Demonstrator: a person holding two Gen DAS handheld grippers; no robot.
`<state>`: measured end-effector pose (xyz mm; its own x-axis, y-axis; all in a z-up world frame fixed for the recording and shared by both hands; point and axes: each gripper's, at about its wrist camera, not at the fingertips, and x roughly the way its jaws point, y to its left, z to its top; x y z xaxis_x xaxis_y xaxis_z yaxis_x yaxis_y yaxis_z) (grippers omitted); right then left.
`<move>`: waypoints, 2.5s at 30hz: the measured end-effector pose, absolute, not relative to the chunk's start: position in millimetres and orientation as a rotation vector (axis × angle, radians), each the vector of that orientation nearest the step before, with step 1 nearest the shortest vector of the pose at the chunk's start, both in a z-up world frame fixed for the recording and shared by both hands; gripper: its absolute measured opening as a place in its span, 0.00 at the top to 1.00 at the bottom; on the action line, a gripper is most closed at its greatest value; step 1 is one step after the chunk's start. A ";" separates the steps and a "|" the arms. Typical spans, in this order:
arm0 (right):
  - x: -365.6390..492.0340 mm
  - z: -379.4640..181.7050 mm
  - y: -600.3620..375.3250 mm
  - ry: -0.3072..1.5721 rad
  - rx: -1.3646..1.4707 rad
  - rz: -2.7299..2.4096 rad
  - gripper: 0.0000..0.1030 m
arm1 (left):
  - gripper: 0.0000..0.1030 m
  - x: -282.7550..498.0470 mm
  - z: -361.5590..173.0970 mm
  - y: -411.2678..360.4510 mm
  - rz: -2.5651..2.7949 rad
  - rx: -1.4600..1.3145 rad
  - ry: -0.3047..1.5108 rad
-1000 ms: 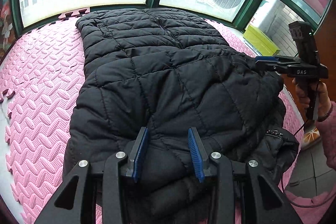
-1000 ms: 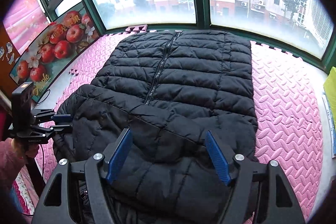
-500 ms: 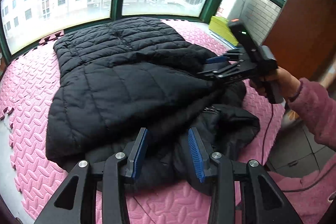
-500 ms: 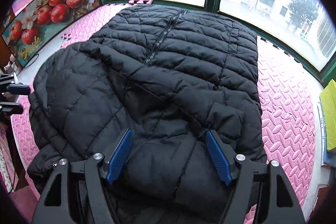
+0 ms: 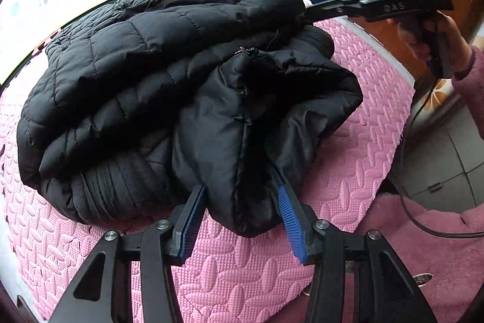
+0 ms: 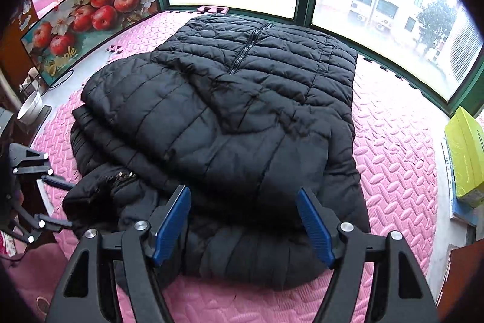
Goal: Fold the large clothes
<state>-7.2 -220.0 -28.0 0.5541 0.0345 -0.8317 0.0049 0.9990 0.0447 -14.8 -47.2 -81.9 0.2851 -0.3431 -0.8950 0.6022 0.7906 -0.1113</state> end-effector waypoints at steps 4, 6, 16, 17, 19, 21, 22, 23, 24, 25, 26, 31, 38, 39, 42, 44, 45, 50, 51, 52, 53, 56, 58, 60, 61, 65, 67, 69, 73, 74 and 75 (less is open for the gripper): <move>-35.7 -36.2 -212.0 1.017 -0.001 0.028 0.23 | 0.65 -13.8 -84.9 -56.8 -0.615 0.307 1.112; -47.7 -42.7 -204.9 1.036 -0.040 0.035 0.23 | 0.82 -14.3 -83.6 -59.7 -0.589 0.338 1.096; -65.9 -79.1 -155.8 1.084 -0.136 0.215 0.23 | 0.92 11.2 -39.1 -37.1 -0.573 0.236 1.001; -63.4 -77.4 -151.7 1.061 -0.129 0.227 0.23 | 0.92 15.1 -35.3 -34.2 -0.578 0.216 1.002; -55.5 -72.3 -147.7 1.013 -0.092 0.243 0.23 | 0.92 23.5 -27.6 -25.3 -0.588 0.184 1.006; -46.2 -67.7 -144.5 0.974 -0.065 0.245 0.23 | 0.92 28.4 -24.2 -22.6 -0.593 0.163 1.015; -41.2 -66.3 -142.8 0.962 -0.060 0.239 0.28 | 0.92 29.8 -23.4 -20.8 -0.597 0.157 1.021; -36.5 -65.7 -140.6 0.959 -0.058 0.238 0.46 | 0.91 29.1 -23.2 -19.8 -0.598 0.154 1.026; -31.9 -65.7 -138.3 0.966 -0.056 0.244 0.55 | 0.89 28.7 -23.2 -17.7 -0.606 0.153 1.032; -30.2 -65.0 -137.7 0.970 -0.060 0.241 0.63 | 0.88 27.4 -22.5 -15.3 -0.614 0.153 1.032; -28.4 -63.2 -136.5 0.970 -0.068 0.228 0.68 | 0.87 25.7 -20.1 -11.1 -0.622 0.159 1.036; -28.9 -41.5 -147.4 0.921 -0.011 0.208 0.78 | 0.56 -0.6 -15.8 4.4 -0.638 0.209 0.972; -16.0 -7.1 -161.6 0.834 0.087 0.186 0.79 | 0.25 -34.3 -12.8 21.9 -0.543 0.325 0.821; -14.4 -3.5 -163.8 0.826 0.097 0.185 0.79 | 0.25 -35.6 -17.4 21.1 -0.523 0.354 0.810; -13.1 6.9 -168.2 0.798 0.125 0.182 0.80 | 0.25 -34.6 -35.8 12.6 -0.448 0.448 0.779; -12.7 12.4 -169.0 0.784 0.132 0.172 0.80 | 0.25 -33.1 -51.0 2.5 -0.386 0.537 0.744; -12.6 14.0 -168.9 0.779 0.135 0.170 0.80 | 0.26 -32.3 -58.4 -3.0 -0.360 0.583 0.723; -16.2 10.9 -167.2 0.778 0.137 0.163 0.80 | 0.61 -29.7 -85.6 -20.9 -0.237 0.745 0.635; -18.4 9.8 -165.9 0.779 0.135 0.164 0.81 | 0.65 -31.8 -84.3 -20.8 -0.235 0.740 0.616; -19.8 9.6 -165.0 0.780 0.131 0.165 0.81 | 0.70 -34.9 -81.2 -20.0 -0.235 0.733 0.605; -22.4 9.3 -163.2 0.778 0.125 0.160 0.81 | 0.72 -36.0 -78.1 -19.3 -0.234 0.726 0.595; -32.9 13.9 -160.1 0.758 0.119 0.157 0.82 | 0.73 -50.2 -62.9 -12.2 -0.243 0.684 0.569; -42.3 20.9 -156.7 0.734 0.116 0.172 0.82 | 0.74 -65.0 -52.0 -10.3 -0.247 0.668 0.553; -52.5 27.9 -149.7 0.716 0.097 0.188 0.83 | 0.74 -81.8 -39.5 -7.0 -0.256 0.649 0.549; -58.7 31.2 -144.8 0.713 0.087 0.196 0.83 | 0.74 -93.1 -33.2 -6.0 -0.265 0.635 0.553; -88.7 42.9 -125.3 0.708 0.050 0.247 0.83 | 0.74 -148.6 -10.8 -5.9 -0.276 0.590 0.560; -102.3 48.7 -115.1 0.713 0.049 0.276 0.83 | 0.74 -174.9 0.2 -2.6 -0.279 0.561 0.563; -110.4 53.7 -106.5 0.718 0.053 0.302 0.83 | 0.74 -192.9 8.9 1.2 -0.272 0.532 0.568; -105.0 60.1 -98.8 0.723 0.054 0.331 0.83 | 0.74 -196.1 19.7 7.6 -0.249 0.506 0.576; -99.3 62.1 -99.8 0.723 0.059 0.336 0.83 | 0.74 -192.8 23.5 8.5 -0.244 0.497 0.574; -93.3 64.6 -101.4 0.722 0.065 0.339 0.83 | 0.74 -186.5 27.9 10.6 -0.243 0.490 0.568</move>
